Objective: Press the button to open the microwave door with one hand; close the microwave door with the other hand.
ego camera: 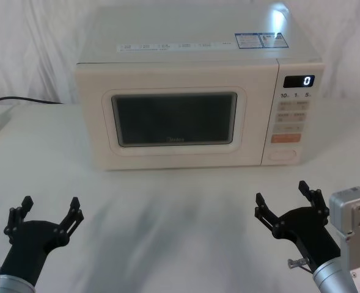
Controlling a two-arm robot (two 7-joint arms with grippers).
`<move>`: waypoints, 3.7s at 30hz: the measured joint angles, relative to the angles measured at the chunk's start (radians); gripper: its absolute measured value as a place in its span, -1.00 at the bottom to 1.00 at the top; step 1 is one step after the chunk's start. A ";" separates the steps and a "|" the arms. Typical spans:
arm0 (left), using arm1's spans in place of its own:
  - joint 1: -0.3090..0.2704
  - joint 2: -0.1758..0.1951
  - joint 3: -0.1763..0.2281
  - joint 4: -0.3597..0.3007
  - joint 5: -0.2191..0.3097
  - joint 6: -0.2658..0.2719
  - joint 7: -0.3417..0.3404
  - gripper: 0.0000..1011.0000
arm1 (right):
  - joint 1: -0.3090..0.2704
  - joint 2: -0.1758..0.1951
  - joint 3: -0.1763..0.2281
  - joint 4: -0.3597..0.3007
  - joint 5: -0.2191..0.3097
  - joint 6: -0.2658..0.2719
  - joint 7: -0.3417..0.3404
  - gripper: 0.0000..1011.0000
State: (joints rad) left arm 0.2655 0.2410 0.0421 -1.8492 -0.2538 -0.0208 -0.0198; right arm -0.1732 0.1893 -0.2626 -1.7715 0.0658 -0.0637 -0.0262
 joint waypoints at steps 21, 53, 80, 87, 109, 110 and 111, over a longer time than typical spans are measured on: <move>0.000 0.000 0.000 0.000 0.000 0.000 0.000 0.98 | 0.000 0.000 0.000 0.000 0.000 0.000 0.000 0.83; 0.000 0.000 0.000 0.000 0.000 0.000 0.000 0.98 | 0.000 0.000 0.000 0.000 0.000 0.000 0.000 -0.97; 0.000 0.000 0.000 0.000 0.000 0.000 0.000 0.98 | 0.099 -0.021 0.043 0.029 -0.061 0.153 0.051 -1.00; 0.000 0.000 0.000 0.000 0.000 0.000 0.000 0.98 | 0.166 -0.041 0.049 0.088 -0.101 0.201 0.060 -1.00; 0.000 0.000 0.000 0.000 0.000 0.000 0.000 0.98 | 0.345 -0.103 0.085 0.301 -0.181 0.270 0.098 -1.00; 0.000 0.000 0.000 0.000 0.000 0.000 0.000 0.98 | 0.354 -0.109 0.093 0.316 -0.179 0.272 0.098 -1.00; 0.000 0.000 0.000 0.000 0.000 0.000 0.000 0.98 | 0.358 -0.112 0.098 0.324 -0.178 0.272 0.098 -1.00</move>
State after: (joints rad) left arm 0.2655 0.2409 0.0421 -1.8492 -0.2539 -0.0208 -0.0199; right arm 0.1851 0.0771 -0.1649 -1.4478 -0.1118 0.2087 0.0722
